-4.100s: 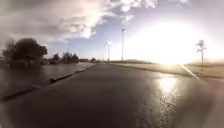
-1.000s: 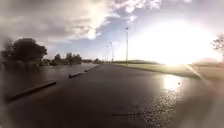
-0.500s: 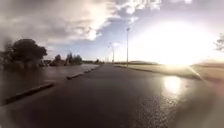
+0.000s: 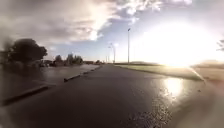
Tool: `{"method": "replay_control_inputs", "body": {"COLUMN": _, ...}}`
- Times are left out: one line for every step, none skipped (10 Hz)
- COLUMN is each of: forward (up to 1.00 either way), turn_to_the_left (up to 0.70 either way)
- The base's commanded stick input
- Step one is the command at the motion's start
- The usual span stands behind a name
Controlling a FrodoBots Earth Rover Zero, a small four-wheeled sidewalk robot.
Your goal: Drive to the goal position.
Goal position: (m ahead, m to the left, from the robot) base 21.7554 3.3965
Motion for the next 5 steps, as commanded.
{"method": "replay_control_inputs", "body": {"forward": 0.70, "turn_to_the_left": -0.14}}
{"method": "replay_control_inputs", "body": {"forward": 0.70, "turn_to_the_left": -0.14}}
{"method": "replay_control_inputs", "body": {"forward": 0.70, "turn_to_the_left": -0.14}}
{"method": "replay_control_inputs", "body": {"forward": 0.70, "turn_to_the_left": -0.14}}
{"method": "replay_control_inputs", "body": {"forward": 0.70, "turn_to_the_left": -0.14}}
